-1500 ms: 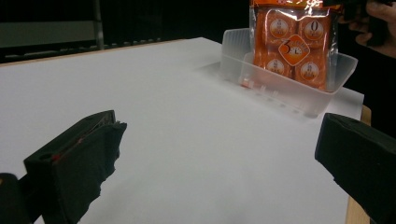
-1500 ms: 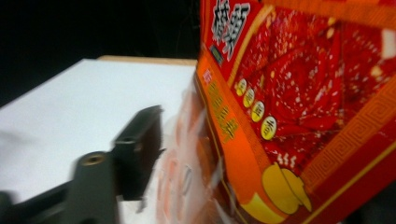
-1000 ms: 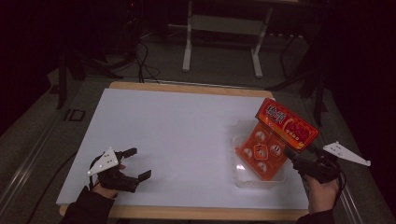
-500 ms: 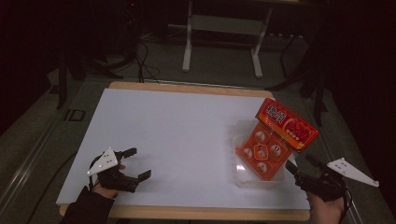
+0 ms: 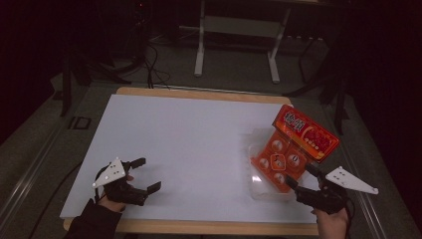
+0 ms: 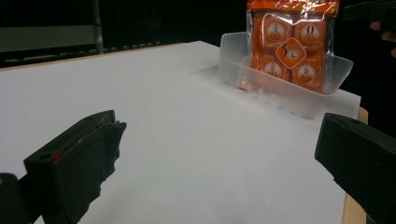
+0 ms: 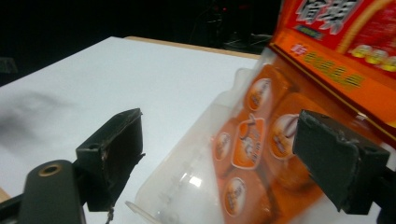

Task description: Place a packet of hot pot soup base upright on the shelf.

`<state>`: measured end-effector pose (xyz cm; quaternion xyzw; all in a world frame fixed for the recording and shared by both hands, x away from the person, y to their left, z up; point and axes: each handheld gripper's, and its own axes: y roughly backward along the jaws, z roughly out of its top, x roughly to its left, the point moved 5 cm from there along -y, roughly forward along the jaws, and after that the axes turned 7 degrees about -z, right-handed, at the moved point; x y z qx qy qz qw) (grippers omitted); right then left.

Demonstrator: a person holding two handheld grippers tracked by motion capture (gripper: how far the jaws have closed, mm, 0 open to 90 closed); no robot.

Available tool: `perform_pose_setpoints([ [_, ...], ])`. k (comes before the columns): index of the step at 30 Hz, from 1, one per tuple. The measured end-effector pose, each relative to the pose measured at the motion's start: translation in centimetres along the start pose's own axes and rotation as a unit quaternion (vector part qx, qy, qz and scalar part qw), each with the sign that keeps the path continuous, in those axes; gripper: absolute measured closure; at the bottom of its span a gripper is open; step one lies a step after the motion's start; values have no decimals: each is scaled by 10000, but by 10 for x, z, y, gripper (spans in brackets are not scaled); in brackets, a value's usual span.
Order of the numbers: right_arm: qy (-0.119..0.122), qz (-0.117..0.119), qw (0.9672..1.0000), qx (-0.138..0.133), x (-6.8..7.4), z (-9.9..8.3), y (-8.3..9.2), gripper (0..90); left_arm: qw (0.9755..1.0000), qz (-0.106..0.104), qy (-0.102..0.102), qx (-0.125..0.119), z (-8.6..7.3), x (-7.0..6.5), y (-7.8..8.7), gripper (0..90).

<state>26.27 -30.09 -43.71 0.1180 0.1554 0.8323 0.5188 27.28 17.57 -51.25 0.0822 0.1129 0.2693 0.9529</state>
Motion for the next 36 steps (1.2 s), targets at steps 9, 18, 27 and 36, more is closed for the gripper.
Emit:
perform_pose_setpoints([
  [9, 253, 279, 9992, -120, 17, 11, -13, 159, 10000, -14, -7, 11, 0, -1, 0, 0],
  [18, 543, 689, 9959, -219, 40, 19, -28, 157, 10000, -22, -11, -3, 0, -1, 0, 1],
  [27, 610, 1071, 9920, -259, 59, 22, -40, 147, 10000, -50, -1, -19, 0, -2, 0, 1],
  [36, 733, 1323, 9883, -196, 76, 18, -53, 143, 10000, -63, -6, -25, 0, -2, 0, 0],
])
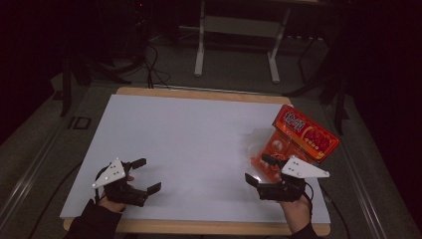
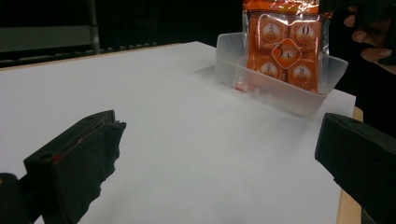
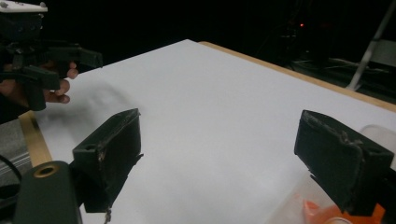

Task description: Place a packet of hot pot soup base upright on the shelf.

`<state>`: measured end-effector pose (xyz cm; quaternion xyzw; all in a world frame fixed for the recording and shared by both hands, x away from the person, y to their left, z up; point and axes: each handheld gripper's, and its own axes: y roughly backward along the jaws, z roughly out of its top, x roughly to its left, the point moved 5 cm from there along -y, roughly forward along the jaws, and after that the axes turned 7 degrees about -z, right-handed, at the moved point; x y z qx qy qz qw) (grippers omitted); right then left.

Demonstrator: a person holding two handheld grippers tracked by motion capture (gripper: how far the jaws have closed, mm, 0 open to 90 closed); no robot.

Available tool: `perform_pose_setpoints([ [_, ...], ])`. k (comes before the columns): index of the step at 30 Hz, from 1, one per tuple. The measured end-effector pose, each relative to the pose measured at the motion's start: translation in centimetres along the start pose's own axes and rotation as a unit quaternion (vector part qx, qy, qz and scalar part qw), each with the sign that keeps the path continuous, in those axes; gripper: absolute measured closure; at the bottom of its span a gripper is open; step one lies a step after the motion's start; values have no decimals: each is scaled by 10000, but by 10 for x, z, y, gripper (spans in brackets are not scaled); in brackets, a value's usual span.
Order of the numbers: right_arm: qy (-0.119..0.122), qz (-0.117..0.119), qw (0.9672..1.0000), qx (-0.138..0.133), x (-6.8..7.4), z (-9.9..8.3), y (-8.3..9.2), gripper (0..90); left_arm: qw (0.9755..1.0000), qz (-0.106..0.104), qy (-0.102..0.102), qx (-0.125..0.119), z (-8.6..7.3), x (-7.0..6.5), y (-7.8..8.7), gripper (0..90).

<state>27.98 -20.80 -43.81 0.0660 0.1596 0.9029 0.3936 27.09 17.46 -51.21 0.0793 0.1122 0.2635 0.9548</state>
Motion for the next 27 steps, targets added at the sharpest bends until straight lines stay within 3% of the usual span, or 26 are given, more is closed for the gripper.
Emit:
perform_pose_setpoints([
  [3, -40, 100, 9999, -51, 4, -2, -4, 140, 10000, -2, -4, 5, 0, 0, 0, 0],
  [7, 82, 191, 9998, -74, 10, -5, -7, 140, 10000, 3, -54, 9, 1, -1, 0, 1],
  [19, 250, 491, 9984, 79, 23, -20, -17, 142, 10000, -57, -65, 37, -2, -2, 0, 0],
  [27, 302, 464, 9983, 180, 24, -29, -18, 142, 9999, -49, -116, 45, -3, -4, 0, 0],
])
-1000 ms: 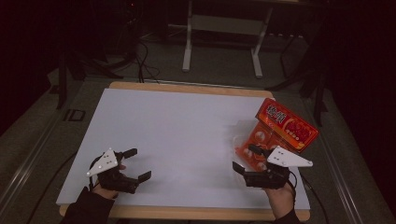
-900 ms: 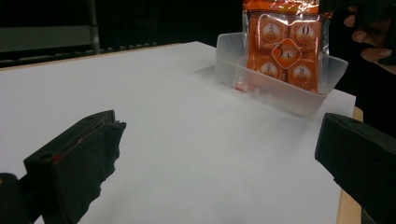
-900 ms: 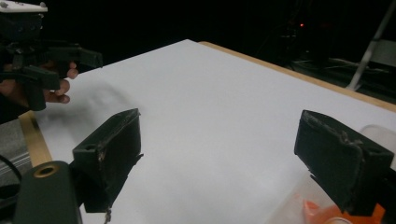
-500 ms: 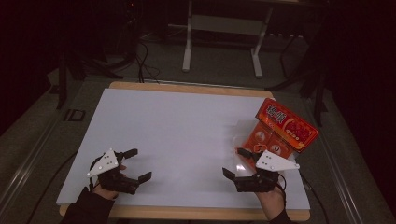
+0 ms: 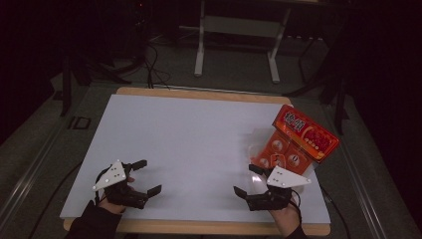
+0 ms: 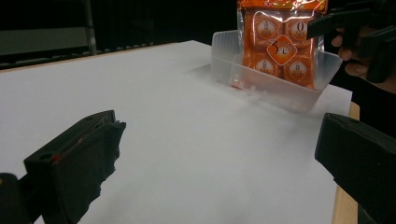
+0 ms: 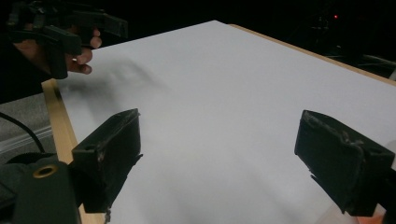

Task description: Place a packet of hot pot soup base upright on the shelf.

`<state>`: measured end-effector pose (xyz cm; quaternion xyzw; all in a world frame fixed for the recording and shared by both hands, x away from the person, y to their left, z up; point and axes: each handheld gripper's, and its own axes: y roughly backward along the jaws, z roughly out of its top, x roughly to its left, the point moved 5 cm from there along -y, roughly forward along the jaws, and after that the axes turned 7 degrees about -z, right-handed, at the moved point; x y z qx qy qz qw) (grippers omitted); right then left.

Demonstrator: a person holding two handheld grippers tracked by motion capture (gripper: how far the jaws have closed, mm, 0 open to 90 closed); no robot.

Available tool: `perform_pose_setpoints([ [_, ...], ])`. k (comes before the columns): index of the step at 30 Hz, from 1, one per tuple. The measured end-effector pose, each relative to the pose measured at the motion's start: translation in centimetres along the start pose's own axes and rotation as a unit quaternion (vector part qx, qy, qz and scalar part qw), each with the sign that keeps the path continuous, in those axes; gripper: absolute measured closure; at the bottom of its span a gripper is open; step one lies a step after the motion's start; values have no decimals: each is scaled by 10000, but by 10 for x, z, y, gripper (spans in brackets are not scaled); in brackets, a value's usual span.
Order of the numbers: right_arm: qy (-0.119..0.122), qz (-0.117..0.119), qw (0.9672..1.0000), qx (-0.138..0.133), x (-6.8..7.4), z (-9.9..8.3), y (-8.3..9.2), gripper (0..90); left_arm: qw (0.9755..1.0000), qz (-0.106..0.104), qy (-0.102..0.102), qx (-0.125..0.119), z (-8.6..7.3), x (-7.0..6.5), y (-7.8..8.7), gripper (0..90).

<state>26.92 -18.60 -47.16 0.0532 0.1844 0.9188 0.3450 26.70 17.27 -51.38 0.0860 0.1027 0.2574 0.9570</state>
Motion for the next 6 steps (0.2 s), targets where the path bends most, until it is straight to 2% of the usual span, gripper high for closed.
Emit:
perform_pose_setpoints([
  [6, -31, -43, 10000, 14, -2, -3, 1, 142, 10000, 13, -35, -3, -1, -1, -1, 1],
])
